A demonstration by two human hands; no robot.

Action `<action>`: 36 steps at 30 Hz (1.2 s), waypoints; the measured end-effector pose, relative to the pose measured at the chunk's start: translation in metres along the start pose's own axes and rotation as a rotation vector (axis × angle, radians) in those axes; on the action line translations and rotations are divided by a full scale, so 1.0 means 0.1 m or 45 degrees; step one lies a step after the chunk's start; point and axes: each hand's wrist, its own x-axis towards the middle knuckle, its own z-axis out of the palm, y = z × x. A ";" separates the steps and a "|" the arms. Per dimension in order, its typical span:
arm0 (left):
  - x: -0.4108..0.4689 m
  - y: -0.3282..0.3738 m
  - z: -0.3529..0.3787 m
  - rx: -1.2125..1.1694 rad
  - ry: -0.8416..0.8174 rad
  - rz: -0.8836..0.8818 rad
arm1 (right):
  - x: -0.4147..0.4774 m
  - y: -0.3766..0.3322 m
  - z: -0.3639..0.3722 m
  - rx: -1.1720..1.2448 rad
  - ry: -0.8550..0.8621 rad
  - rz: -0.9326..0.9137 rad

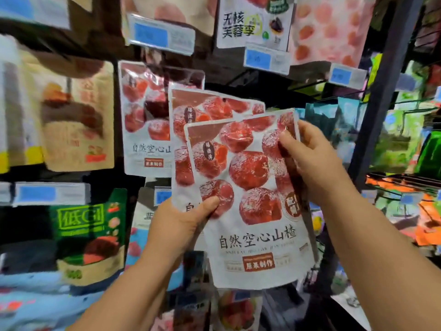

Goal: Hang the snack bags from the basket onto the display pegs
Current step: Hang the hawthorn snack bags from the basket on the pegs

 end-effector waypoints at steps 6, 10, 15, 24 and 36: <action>0.11 0.32 -0.43 -0.009 0.303 0.171 | -0.15 0.20 0.33 -0.019 -0.543 0.126; 0.16 0.44 -0.65 0.072 0.369 0.189 | -0.19 0.34 0.53 0.077 -0.662 0.247; 0.25 0.54 -0.84 0.040 0.357 0.142 | -0.19 0.40 0.77 0.231 -0.556 0.250; 0.35 0.61 -1.34 0.052 0.486 0.239 | -0.02 0.29 1.07 0.371 -0.448 0.224; 0.31 0.84 -1.78 0.069 0.644 0.300 | 0.21 0.24 1.40 0.456 -0.391 0.135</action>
